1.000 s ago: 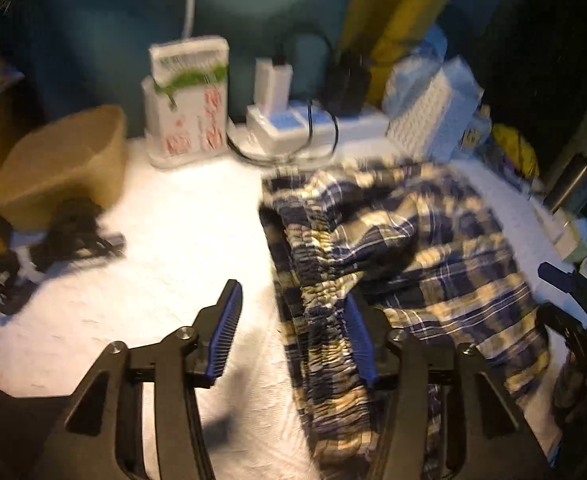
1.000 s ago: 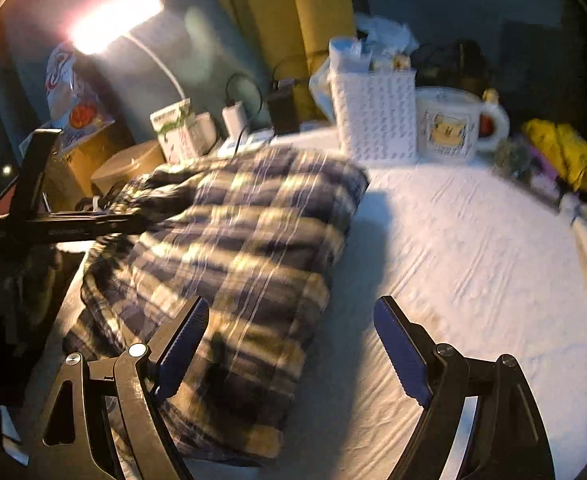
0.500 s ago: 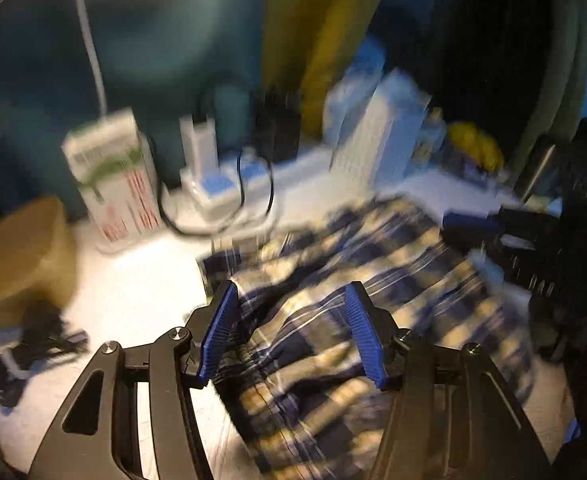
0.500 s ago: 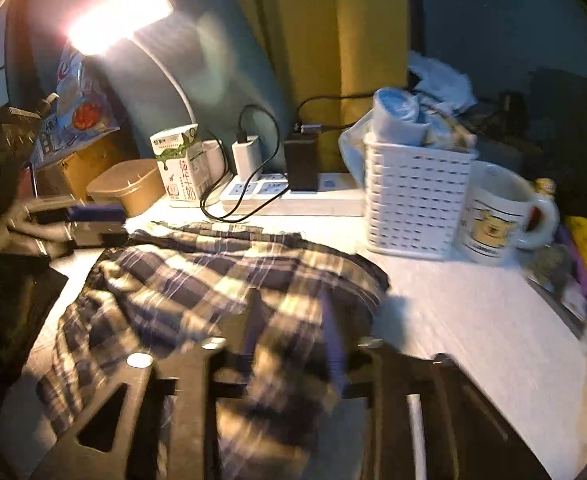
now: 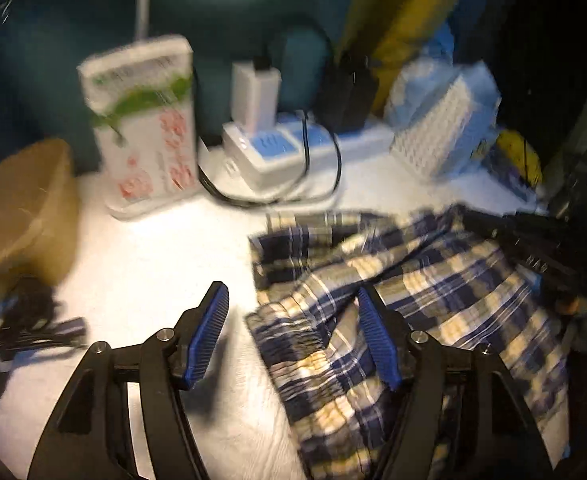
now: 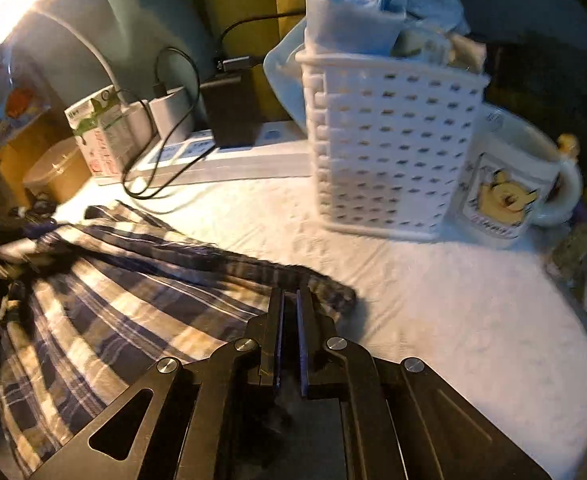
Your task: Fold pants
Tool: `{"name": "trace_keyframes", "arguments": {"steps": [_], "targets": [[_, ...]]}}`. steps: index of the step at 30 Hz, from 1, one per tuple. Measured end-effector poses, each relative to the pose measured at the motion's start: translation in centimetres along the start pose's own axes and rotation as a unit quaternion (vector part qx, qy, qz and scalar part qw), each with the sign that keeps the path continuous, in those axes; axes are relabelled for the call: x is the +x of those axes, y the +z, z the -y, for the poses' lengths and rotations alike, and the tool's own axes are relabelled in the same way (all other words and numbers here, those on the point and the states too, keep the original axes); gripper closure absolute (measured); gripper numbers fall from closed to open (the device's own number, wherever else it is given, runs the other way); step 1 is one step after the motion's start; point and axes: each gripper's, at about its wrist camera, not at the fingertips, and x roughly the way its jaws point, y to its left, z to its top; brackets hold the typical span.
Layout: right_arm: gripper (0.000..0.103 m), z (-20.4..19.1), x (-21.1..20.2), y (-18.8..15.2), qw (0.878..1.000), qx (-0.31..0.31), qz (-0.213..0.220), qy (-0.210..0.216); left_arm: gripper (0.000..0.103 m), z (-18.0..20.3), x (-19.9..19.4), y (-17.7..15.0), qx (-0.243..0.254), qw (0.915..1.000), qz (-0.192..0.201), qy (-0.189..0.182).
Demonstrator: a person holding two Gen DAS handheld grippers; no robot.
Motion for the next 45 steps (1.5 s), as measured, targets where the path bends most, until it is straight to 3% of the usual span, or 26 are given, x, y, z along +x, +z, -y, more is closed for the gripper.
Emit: {"name": "trace_keyframes", "arguments": {"steps": [3,7,11,13,15,19,23,29,33,35,36,37,41,45], "targets": [[0.099,-0.4,-1.6,0.0,1.0,-0.002,0.012,-0.019,0.036,-0.1,-3.0,-0.1,-0.012,0.9993,0.031,0.016],[0.099,-3.0,-5.2,-0.3,0.998,-0.032,0.035,0.041,0.036,1.7,-6.0,-1.3,-0.005,0.9983,0.059,0.002],[0.097,-7.1,-6.2,-2.2,0.991,-0.097,0.009,0.088,0.036,4.6,-5.8,-3.6,0.03,0.9985,0.034,-0.032],[0.094,-8.5,-5.7,-3.7,0.989,-0.112,-0.011,0.094,0.037,5.9,-4.1,-4.7,0.041,0.9989,0.004,-0.022],[0.094,-9.0,-5.1,-4.8,0.989,-0.113,-0.029,0.088,0.037,6.1,-3.0,-5.9,0.042,0.9988,-0.019,-0.017],[0.094,-7.9,-5.5,-7.1,0.991,-0.106,-0.04,0.07,0.036,6.2,-2.2,-7.3,0.063,0.9977,-0.02,0.019],[0.094,-6.3,-7.4,-9.0,0.992,-0.112,-0.037,0.053,0.036,3.8,-2.1,-8.0,0.016,0.9988,-0.043,0.015],[0.093,-5.2,-9.7,-9.7,0.994,-0.104,-0.037,0.014,0.036,4.8,-6.5,-8.5,0.028,0.9993,0.014,0.022],[0.092,-6.7,-11.8,-9.1,0.994,-0.104,0.002,0.046,0.036,7.3,-7.6,-8.6,0.049,0.9981,0.037,0.002],[0.072,-8.1,-11.8,-9.0,0.992,-0.113,0.006,0.064,0.036,8.3,-6.6,-9.3,0.064,0.9978,0.017,0.002],[0.044,-8.7,-11.5,-9.2,0.991,-0.118,0.004,0.07,0.036,8.5,-6.0,-9.6,0.066,0.9978,0.005,0.008],[0.032,-9.2,-11.2,-9.2,0.99,-0.12,0.002,0.074,0.036,8.5,-5.3,-10.1,0.064,0.9979,-0.008,0.013],[0.032,-10.2,-9.3,-11.1,0.988,-0.14,-0.025,0.065,0.036,8.4,-4.8,-11.7,0.075,0.9969,-0.011,0.023],[0.032,-8.6,-9.4,-12.6,0.99,-0.128,-0.025,0.06,0.036,8.1,-5.3,-12.5,0.079,0.9967,-0.009,0.02]]}}
